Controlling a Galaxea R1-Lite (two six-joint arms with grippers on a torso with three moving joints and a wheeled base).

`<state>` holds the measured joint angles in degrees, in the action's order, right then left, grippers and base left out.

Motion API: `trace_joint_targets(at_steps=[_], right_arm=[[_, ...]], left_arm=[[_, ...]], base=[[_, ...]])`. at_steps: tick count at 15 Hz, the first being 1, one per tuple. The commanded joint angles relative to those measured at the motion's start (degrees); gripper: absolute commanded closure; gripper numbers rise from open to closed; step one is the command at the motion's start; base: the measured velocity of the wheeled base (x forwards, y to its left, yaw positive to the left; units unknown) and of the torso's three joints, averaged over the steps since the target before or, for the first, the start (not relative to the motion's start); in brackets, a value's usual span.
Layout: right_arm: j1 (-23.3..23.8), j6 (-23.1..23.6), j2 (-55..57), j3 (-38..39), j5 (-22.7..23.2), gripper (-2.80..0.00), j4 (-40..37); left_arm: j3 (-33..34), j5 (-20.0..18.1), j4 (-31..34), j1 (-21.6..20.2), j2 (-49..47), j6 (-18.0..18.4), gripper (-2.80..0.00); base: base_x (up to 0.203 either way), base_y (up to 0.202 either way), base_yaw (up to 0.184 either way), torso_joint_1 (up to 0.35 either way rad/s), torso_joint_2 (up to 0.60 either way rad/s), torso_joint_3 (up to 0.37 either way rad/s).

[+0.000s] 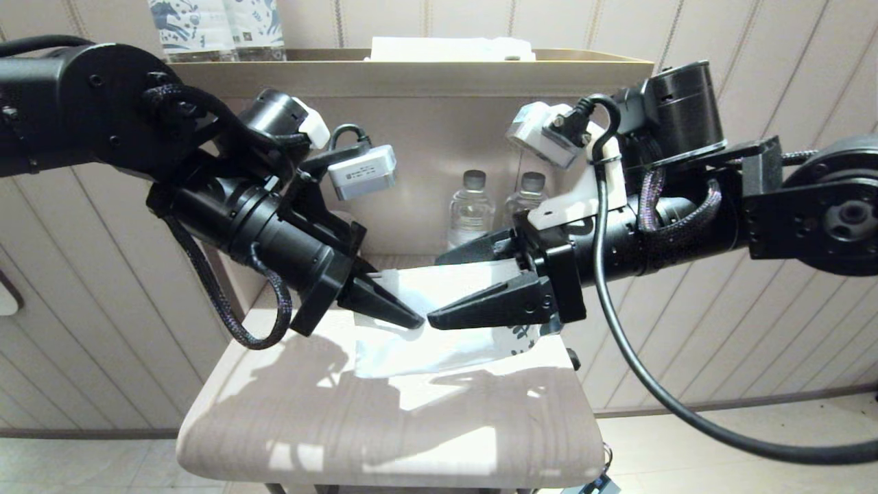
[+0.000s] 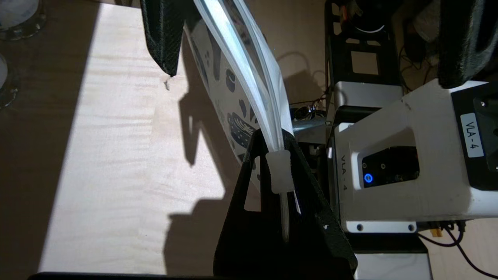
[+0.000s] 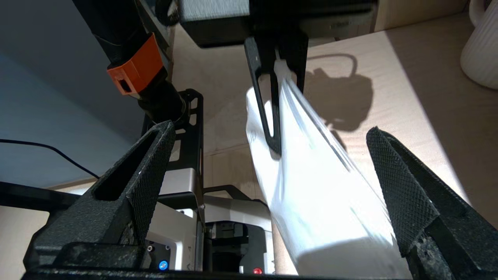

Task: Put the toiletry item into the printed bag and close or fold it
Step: Hand it to the other hand

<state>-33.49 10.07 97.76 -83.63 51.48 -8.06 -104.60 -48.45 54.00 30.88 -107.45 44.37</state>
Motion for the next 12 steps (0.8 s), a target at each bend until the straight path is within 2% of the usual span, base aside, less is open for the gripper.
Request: trace_joint_targets(at_steps=[1,4,6,9,12], right_arm=[[0.0,0.2,-1.3,-0.8,0.2,-2.8,0.0],[0.3,0.7,-1.6,-2.3,0.6,-2.8,-1.1],[0.0,1.4,-0.9,-4.9,0.7,-2.8,-6.0],[-0.4,1.7,2.1,-9.2,0.8,-2.8,-8.8],[-1.4,1.6,3.3,-10.3,0.6,-2.8,-9.6]], left_arm=[[0.5,-0.3,-0.1,0.8,-0.3,0.2,0.0],[2.8,-0.1,-0.6,0.9,1.0,0.4,0.0],[3.4,0.4,-1.3,1.5,1.3,0.8,0.0],[3.9,1.0,-1.4,1.4,1.4,0.8,0.0],[10.0,1.0,-6.8,1.2,3.0,0.4,0.0]], base=[[0.0,0.0,0.0,0.0,0.0,0.0],[0.0,0.0,0.0,0.0,0.0,0.0],[0.0,0.0,0.0,0.0,0.0,0.0],[0.0,0.0,0.0,0.0,0.0,0.0],[0.0,0.0,0.0,0.0,0.0,0.0]])
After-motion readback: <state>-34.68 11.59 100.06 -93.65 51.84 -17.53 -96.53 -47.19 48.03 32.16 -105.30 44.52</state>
